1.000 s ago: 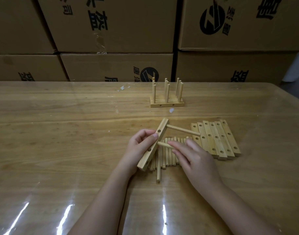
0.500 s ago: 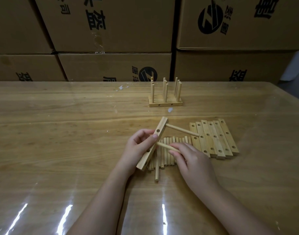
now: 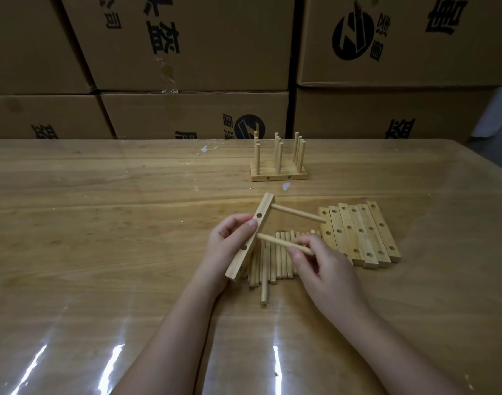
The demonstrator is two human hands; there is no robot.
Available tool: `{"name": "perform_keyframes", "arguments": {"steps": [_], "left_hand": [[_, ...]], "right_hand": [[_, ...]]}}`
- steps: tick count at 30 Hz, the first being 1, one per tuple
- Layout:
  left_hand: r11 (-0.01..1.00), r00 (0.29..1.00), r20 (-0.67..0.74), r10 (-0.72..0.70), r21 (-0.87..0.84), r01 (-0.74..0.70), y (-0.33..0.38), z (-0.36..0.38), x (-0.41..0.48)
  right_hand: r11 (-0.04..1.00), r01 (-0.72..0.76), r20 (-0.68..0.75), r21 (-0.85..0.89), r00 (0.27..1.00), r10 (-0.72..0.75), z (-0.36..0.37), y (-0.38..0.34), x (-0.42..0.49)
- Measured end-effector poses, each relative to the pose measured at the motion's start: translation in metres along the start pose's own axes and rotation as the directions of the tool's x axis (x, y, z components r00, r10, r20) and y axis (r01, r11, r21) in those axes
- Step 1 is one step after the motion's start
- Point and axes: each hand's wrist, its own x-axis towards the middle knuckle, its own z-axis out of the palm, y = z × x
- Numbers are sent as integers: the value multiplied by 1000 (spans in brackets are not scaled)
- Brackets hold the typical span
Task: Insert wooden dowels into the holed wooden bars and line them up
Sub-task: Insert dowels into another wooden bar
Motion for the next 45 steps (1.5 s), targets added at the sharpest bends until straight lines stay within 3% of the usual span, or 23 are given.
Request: {"name": "perform_keyframes", "arguments": {"steps": [6, 18, 45], "left_hand": [[994, 998, -36, -44, -105, 40, 2, -4, 0], [993, 995, -65, -81, -97, 75, 1, -4, 1], [994, 995, -62, -75, -85, 69, -6, -1, 3]], "right_hand": [[999, 24, -48, 34, 999, -23, -1, 3, 1], [996, 38, 18, -86, 999, -36, -4, 4, 3], [999, -49, 0, -9, 999, 49, -4, 6, 2]]}}
